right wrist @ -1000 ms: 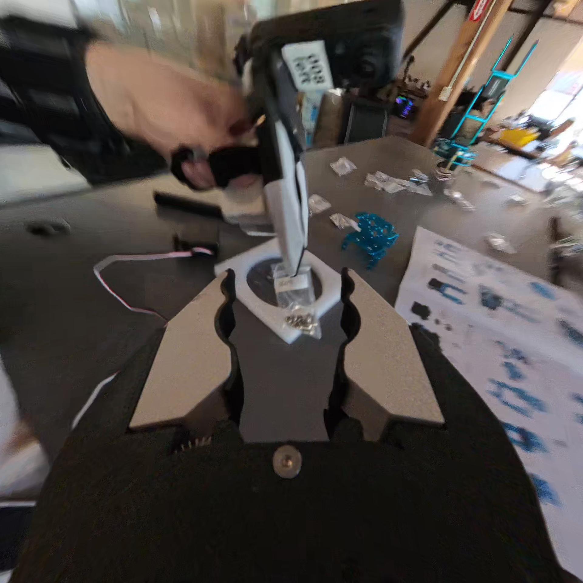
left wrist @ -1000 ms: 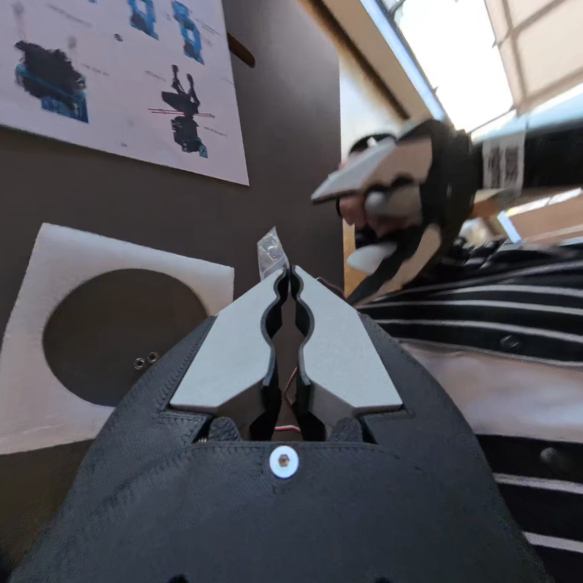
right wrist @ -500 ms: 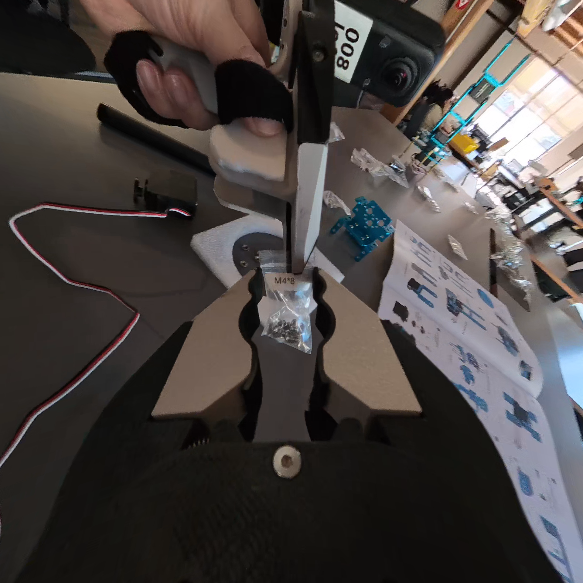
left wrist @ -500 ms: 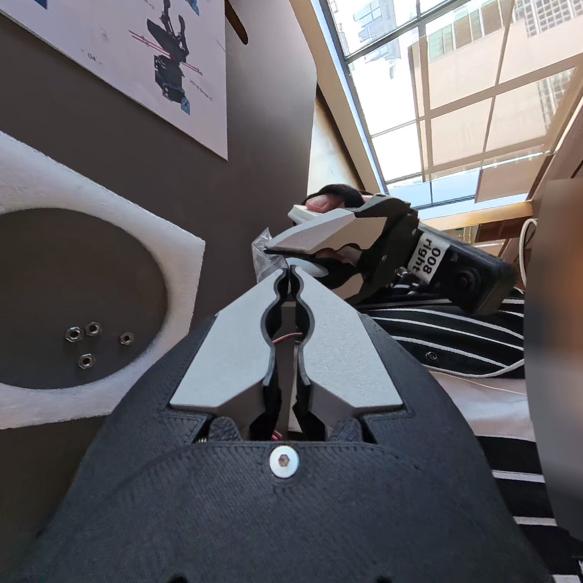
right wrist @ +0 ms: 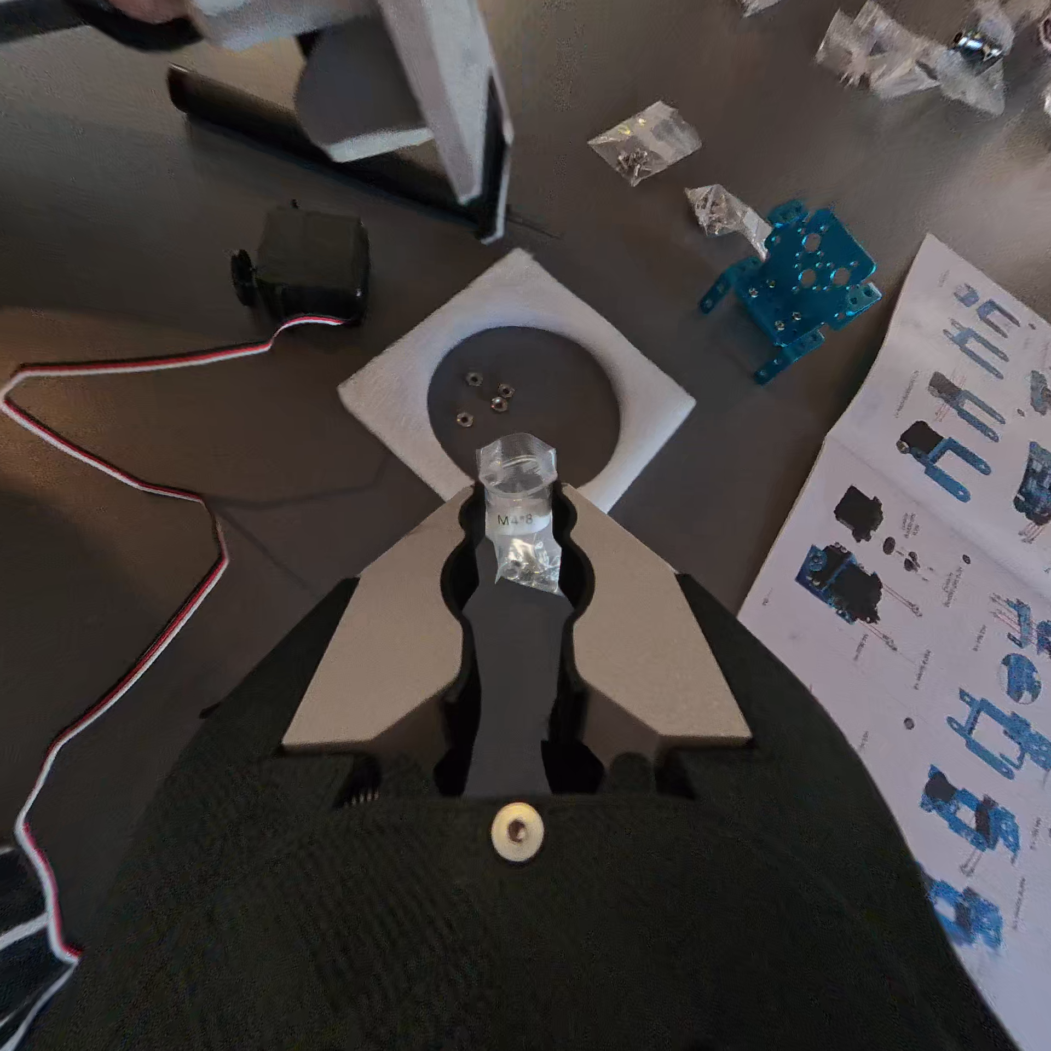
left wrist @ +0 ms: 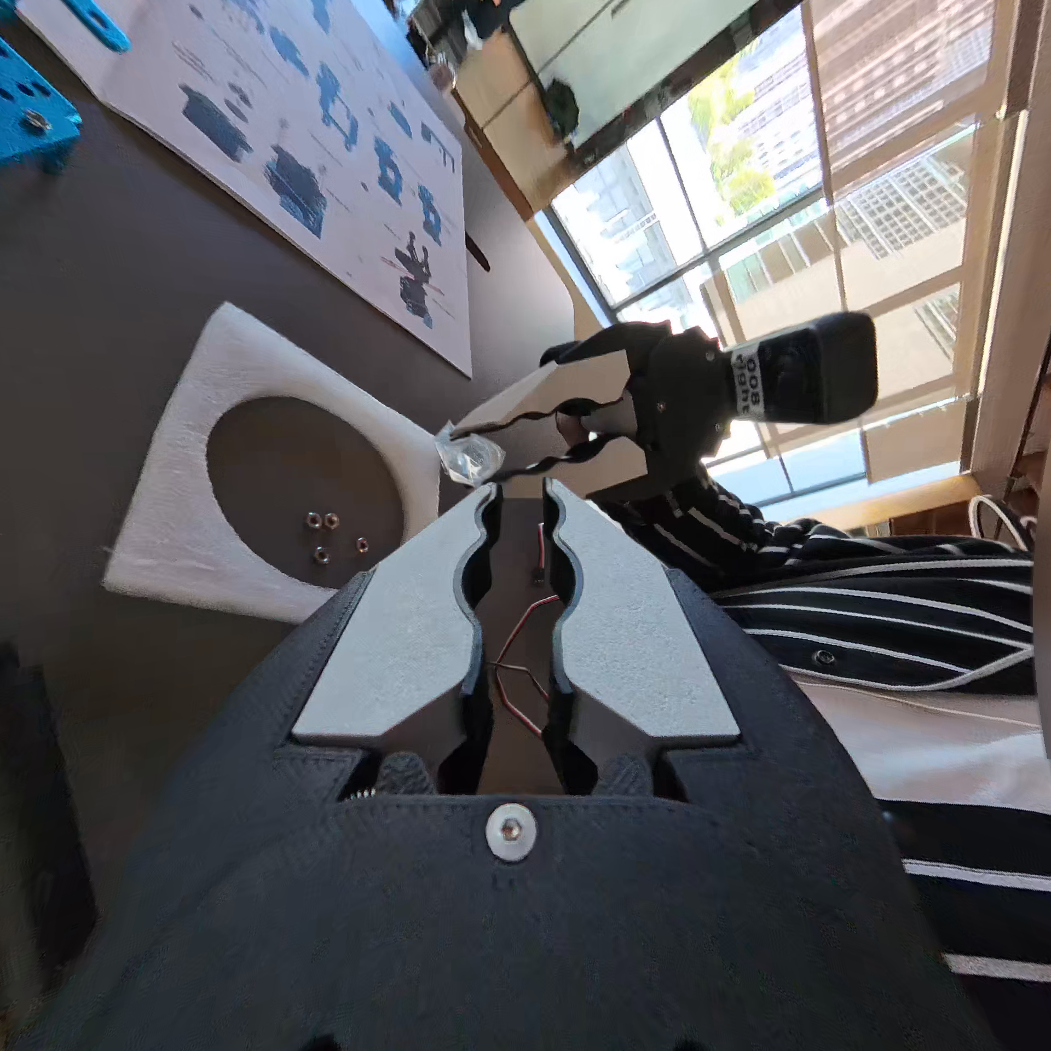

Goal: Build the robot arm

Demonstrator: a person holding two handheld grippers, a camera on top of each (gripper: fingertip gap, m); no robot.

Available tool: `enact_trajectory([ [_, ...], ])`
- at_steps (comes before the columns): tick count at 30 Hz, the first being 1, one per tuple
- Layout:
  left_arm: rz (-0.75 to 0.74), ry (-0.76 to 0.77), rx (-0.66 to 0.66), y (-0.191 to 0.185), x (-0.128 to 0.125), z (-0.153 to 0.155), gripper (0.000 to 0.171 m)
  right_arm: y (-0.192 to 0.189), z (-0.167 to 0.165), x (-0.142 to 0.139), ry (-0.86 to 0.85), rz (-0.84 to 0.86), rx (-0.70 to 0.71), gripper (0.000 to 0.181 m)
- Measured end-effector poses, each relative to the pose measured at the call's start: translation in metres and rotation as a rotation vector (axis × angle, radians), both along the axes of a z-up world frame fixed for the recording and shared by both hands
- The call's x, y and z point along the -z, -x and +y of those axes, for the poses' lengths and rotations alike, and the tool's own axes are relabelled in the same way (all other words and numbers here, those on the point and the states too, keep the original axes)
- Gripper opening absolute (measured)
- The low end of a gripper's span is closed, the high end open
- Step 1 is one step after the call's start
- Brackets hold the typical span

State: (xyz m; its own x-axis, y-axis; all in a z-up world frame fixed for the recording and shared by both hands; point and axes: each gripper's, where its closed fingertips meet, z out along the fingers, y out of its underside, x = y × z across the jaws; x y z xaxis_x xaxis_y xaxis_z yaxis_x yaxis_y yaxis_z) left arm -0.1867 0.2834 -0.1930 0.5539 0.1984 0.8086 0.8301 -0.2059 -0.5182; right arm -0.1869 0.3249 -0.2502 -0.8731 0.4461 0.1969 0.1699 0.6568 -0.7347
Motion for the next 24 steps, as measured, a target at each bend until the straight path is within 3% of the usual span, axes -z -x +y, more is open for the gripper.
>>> enact_trajectory([
  [7,0.125,0.030,-0.098,0.004,0.017,-0.022,0.011,0.013,-0.001,0.014,-0.147,-0.130,-0.016,0.021],
  [12,0.293,0.336,-0.163,0.021,0.059,-0.046,0.019,0.016,-0.001,0.019,-0.234,-0.175,-0.009,0.021],
  [16,0.383,0.488,-0.169,0.033,0.077,-0.055,0.023,0.015,-0.001,0.023,-0.315,-0.184,-0.023,0.021],
  [24,0.402,0.528,-0.150,0.036,0.090,-0.046,0.020,0.018,-0.002,0.028,-0.415,-0.161,-0.049,0.021],
])
